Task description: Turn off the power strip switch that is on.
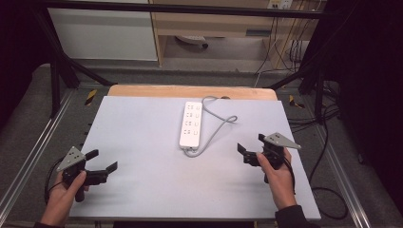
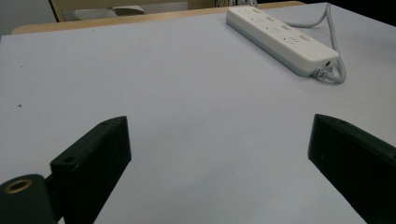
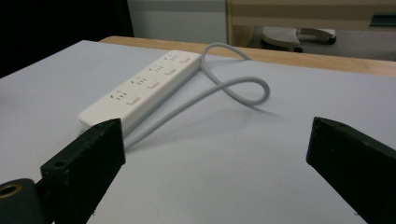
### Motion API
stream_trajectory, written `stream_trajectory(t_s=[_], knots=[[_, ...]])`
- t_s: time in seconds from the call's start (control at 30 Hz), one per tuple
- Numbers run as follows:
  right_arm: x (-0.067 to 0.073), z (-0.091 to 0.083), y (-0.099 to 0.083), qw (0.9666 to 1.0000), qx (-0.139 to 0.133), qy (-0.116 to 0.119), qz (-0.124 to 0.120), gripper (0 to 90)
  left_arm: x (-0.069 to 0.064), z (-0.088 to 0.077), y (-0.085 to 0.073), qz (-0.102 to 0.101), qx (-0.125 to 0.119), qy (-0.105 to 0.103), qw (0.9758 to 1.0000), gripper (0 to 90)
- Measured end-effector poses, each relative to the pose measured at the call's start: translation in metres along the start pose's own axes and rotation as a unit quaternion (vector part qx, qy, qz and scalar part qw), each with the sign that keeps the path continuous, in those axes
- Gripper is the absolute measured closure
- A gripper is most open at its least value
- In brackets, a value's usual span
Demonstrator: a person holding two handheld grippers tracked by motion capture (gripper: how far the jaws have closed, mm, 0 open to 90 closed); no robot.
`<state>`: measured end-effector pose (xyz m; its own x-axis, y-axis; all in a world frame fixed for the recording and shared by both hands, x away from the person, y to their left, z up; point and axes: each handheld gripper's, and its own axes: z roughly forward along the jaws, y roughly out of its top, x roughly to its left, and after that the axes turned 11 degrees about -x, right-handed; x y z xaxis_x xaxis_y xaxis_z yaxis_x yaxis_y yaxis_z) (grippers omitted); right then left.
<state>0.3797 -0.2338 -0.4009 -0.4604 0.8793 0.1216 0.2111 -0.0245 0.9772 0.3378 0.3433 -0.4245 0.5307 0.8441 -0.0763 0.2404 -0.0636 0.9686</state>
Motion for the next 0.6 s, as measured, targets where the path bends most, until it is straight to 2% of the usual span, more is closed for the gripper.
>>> stream_trajectory(t_s=[0.27, 0.47, 0.6], knots=[[-0.026, -0.028, -0.025, 0.9990, 0.008, -0.043, 0.001, 5.9, 0.000, -0.001, 0.000, -0.004, 0.000, 0.003, 1.0000, 6.0], [-0.029, -0.034, -0.037, 0.9982, 0.021, -0.056, -0.004, 5.8, 0.001, -0.003, 0.000, -0.003, -0.002, 0.003, 1.0000, 6.0], [-0.028, -0.030, -0.048, 0.9966, 0.053, -0.063, -0.011, 5.3, 0.001, -0.003, 0.001, -0.005, -0.004, 0.004, 1.0000, 6.0]])
